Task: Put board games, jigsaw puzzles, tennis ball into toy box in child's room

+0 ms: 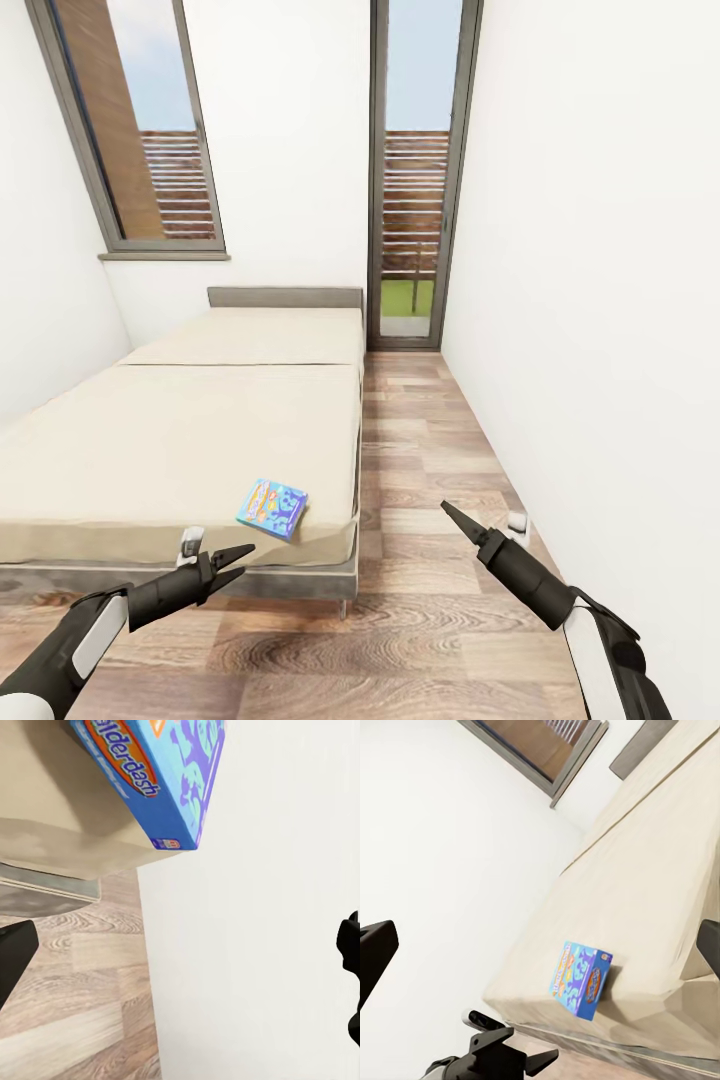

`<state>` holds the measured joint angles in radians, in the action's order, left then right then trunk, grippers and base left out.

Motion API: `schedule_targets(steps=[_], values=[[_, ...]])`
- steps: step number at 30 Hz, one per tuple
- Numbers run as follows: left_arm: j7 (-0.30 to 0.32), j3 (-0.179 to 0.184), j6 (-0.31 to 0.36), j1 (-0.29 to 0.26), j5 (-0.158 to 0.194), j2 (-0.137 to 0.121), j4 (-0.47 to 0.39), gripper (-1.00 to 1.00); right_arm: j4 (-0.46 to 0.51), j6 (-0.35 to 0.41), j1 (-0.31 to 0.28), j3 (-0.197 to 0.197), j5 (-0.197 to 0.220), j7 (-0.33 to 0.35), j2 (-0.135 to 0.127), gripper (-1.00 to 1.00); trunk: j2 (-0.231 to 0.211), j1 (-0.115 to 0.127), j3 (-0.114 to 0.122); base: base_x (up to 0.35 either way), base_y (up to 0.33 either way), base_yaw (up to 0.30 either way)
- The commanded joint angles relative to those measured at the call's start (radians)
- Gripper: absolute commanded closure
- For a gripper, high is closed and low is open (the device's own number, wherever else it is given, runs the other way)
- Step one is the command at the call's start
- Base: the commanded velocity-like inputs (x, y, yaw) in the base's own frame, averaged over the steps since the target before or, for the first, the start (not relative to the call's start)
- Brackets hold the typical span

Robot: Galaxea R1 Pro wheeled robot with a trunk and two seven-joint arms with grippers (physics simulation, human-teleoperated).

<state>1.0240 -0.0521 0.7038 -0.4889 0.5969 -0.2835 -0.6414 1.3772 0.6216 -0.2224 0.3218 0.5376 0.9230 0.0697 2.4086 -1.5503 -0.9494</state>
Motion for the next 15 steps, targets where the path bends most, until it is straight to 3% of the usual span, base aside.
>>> schedule_targets(steps=[1, 7, 15], values=[[0.001, 0.0, 0.007, 0.0, 0.004, 0.0, 0.0, -1.0, 0.0, 0.007, -0.001, 0.002, 0.004, 0.002, 0.001, -1.0, 0.0, 0.0, -0.001, 0.123, 0.0, 0.0], [0.001, 0.0, 0.006, 0.0, 0.004, 0.001, 0.0, -1.0, 0.0, 0.007, -0.001, 0.002, 0.004, 0.002, 0.001, -1.0, 0.0, 0.0, -0.001, 0.15, 0.0, 0.0], [0.0, 0.0, 0.006, 0.0, 0.004, 0.001, 0.0, -1.0, 0.0, 0.007, -0.001, 0.002, 0.004, 0.002, 0.001, -1.0, 0.0, 0.0, -0.001, 0.036, 0.0, 0.0]])
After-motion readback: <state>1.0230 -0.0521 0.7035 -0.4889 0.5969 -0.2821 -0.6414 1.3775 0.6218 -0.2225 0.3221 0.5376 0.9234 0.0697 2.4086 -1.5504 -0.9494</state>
